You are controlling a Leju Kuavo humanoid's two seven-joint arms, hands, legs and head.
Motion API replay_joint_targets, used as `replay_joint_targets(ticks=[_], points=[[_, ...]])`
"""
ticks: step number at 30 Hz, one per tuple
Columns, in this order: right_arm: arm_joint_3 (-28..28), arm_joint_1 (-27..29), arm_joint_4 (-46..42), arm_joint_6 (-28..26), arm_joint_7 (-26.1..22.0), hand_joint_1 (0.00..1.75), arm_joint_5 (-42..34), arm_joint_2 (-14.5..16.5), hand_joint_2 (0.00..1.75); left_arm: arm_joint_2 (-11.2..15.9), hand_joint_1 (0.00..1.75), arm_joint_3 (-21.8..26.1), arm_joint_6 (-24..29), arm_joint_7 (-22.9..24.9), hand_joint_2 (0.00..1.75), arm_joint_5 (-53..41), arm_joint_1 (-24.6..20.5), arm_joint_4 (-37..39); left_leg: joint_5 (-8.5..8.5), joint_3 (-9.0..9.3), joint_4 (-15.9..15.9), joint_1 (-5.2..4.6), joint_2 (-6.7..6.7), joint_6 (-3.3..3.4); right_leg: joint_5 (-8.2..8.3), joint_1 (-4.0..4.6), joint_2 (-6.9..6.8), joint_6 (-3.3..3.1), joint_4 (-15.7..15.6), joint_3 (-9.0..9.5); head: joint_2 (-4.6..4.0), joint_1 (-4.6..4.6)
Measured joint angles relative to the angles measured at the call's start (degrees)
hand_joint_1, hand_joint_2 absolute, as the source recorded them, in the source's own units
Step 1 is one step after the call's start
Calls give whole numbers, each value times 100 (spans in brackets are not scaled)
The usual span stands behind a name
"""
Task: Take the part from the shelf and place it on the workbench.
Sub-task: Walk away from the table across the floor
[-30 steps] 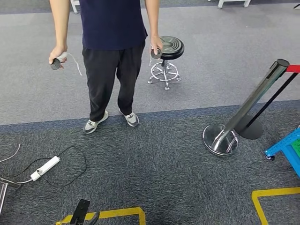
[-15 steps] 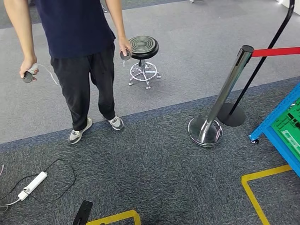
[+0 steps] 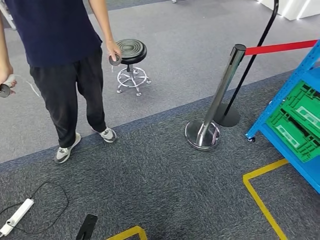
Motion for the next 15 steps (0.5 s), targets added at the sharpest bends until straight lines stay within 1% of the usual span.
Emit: replay_joint_targets(ticks=[1,2,3,4,5,6,8,9,10,11,12,13,14,15], points=[[0,6,0,10,-1,0,3,0,0,0,0,0,1,8,175,-4,2,0,-3,3,1,-4,56,0,89,0,-11,-6,-101,72,0,0],[0,10,0,15,-1,0,6,0,0,-2,0,0,4,17,175,-12,0,0,-9,11,1,-7,109,-4,257,2,-45,-17,-428,265,0,1],[0,8,0,16,0,0,9,0,0,-3,0,0,8,28,175,-21,-1,0,-16,22,3,-11,157,-14,431,8,-137,-31,-874,522,0,2],[0,-2,0,18,2,0,12,0,0,-4,0,0,13,41,175,-34,-2,0,-30,35,7,-24,202,-33,565,19,-225,-51,-1269,746,0,-2],[0,-14,0,21,3,0,16,1,0,-4,0,0,18,53,175,-47,-2,0,-39,45,11,-35,239,-57,645,30,-287,-75,-1541,903,0,-10],[0,-21,0,25,5,0,19,1,0,-5,0,0,22,65,175,-56,-5,0,-43,52,13,-42,274,-84,670,44,-313,-100,-1661,969,0,-16],[0,-20,0,33,8,0,21,2,0,-9,0,0,28,77,175,-63,-13,0,-40,58,5,-36,338,-146,695,61,-217,-163,-1679,965,0,-26],[-1,-13,0,40,7,0,21,3,0,-11,0,0,32,81,175,-64,-18,0,-59,55,18,-24,319,-181,713,56,-172,-193,-1695,965,0,-27],[-1,-12,0,47,8,0,21,3,0,-11,0,-1,37,81,175,-65,-22,0,-128,21,97,-14,248,-215,733,44,-128,-225,-1716,969,0,-34],[-2,-18,0,56,7,0,22,4,0,-11,0,-1,40,82,175,-66,-22,0,-261,-68,296,-6,147,-245,752,26,-82,-253,-1735,975,0,-44],[-2,-25,0,64,7,0,23,4,0,-9,0,-1,43,89,175,-68,-18,0,-442,-222,627,5,29,-269,762,14,-33,-269,-1742,971,0,-57],[-2,-32,0,69,8,0,25,4,0,-8,0,-1,46,99,175,-71,-9,0,-640,-423,1039,10,-47,-283,766,9,16,-281,-1742,965,0,-66],[-2,-33,0,72,8,0,28,4,0,-7,0,-1,48,110,175,-75,3,0,-788,-620,1428,16,-84,-292,768,7,71,-287,-1742,960,0,-72],[-2,-27,0,74,9,0,32,4,0,-6,0,-1,50,123,175,-80,15,0,-833,-756,1675,20,-102,-298,768,5,132,-289,-1741,959,0,-73]])
